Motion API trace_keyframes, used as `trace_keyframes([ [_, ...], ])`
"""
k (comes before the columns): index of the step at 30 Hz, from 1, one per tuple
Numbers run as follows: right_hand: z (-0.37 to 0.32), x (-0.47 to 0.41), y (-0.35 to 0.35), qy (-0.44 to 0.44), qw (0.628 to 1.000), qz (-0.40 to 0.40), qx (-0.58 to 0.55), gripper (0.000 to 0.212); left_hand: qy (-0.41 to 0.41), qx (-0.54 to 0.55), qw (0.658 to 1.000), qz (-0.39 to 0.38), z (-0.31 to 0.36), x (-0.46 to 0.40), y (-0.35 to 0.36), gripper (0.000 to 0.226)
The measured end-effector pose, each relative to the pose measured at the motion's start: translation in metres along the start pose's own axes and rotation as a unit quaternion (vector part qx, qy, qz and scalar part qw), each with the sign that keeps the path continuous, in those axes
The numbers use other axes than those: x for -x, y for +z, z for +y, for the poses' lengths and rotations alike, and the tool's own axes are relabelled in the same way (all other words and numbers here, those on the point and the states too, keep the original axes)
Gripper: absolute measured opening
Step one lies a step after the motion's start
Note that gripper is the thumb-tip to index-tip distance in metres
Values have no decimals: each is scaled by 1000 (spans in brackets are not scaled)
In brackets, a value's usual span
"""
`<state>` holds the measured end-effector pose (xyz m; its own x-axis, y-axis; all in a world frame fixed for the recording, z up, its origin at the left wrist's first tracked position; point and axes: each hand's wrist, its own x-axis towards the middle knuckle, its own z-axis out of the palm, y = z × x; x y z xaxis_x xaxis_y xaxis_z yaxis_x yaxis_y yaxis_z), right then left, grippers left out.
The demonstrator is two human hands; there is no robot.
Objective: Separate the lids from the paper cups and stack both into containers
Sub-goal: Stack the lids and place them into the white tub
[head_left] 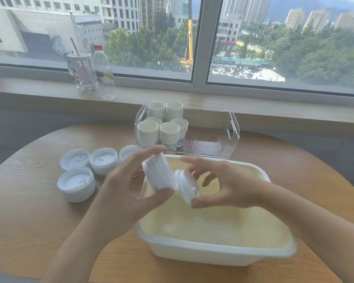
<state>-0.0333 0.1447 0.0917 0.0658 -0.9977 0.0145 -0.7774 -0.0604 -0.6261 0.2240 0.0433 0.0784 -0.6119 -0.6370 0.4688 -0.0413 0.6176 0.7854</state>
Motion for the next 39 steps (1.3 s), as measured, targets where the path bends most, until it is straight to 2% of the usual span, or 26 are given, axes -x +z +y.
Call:
trace_keyframes([
  [6,-8,16,-5,-27,989,123,-80,71,-2,31,999,37,11,4,-3,67],
  [10,-13,19,-8,-41,982,161,-93,70,-6,41,999,28,15,8,2,66],
  [15,-21,23,-8,-57,975,171,-129,74,-4,38,999,19,16,10,8,68],
  [21,-29,28,-9,-67,978,153,-123,77,-5,51,999,11,19,9,14,67],
  [25,-28,32,-15,-55,986,154,-44,86,-5,25,999,20,18,12,10,67],
  [28,-24,37,-21,-37,986,164,-17,82,-19,19,999,22,17,13,7,68],
  [32,-30,40,-23,-44,980,184,-67,74,-17,20,1000,16,17,13,10,67],
  [39,-36,33,-17,-52,968,191,-153,73,-6,37,999,11,21,9,19,69],
])
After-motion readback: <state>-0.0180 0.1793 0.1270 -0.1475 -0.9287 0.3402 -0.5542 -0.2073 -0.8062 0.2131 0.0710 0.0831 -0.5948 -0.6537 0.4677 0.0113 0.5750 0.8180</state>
